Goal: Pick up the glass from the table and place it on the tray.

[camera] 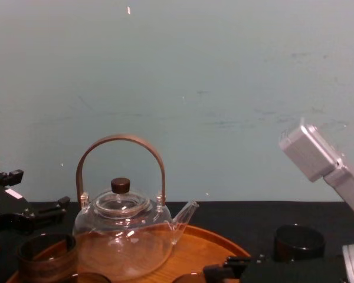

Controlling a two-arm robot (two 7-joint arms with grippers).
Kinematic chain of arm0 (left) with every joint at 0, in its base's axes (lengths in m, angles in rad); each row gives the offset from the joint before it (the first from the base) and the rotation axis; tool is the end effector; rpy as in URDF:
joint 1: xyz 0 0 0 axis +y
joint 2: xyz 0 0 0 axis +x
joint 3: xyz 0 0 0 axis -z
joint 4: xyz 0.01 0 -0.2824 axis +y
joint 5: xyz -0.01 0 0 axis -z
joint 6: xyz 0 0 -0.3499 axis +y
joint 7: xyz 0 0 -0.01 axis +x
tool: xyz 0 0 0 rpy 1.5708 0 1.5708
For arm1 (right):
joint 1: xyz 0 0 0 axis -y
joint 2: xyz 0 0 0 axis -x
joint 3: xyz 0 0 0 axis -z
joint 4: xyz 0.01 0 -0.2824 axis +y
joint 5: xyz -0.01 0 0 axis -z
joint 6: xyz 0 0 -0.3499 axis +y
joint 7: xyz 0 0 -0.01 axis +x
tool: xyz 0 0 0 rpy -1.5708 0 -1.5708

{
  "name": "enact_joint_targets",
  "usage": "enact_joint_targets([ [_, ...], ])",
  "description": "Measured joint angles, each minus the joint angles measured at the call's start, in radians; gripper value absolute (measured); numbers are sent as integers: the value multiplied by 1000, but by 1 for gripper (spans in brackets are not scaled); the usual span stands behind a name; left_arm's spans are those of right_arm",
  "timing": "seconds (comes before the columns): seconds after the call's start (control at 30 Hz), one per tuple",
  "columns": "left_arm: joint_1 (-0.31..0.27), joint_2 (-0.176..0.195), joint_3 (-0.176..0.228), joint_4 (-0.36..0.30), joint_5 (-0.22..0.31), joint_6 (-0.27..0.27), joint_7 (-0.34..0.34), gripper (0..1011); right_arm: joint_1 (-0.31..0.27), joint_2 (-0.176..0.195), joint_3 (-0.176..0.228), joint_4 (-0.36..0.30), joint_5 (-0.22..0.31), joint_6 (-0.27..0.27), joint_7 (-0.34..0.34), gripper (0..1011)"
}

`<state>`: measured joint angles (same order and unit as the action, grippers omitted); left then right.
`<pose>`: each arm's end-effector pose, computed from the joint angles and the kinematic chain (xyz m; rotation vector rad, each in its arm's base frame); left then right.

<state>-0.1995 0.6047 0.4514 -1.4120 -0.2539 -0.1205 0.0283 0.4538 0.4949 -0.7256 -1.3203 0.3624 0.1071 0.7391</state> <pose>0.3957 0.0675 -0.3040 0.3045 -0.2850 1.2480 0.4358 0.0265 -0.2867 -0.4005 0.0215 -0.3493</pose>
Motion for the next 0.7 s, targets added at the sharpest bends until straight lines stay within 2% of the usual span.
enact_joint_targets([
  [0.13,0,0,0,0,0,0,0,1002,0,0,0,0,1,0,0,1002],
  [0.7,0,0,0,0,0,0,0,1001,0,0,1,-1,3,1,2,1003],
])
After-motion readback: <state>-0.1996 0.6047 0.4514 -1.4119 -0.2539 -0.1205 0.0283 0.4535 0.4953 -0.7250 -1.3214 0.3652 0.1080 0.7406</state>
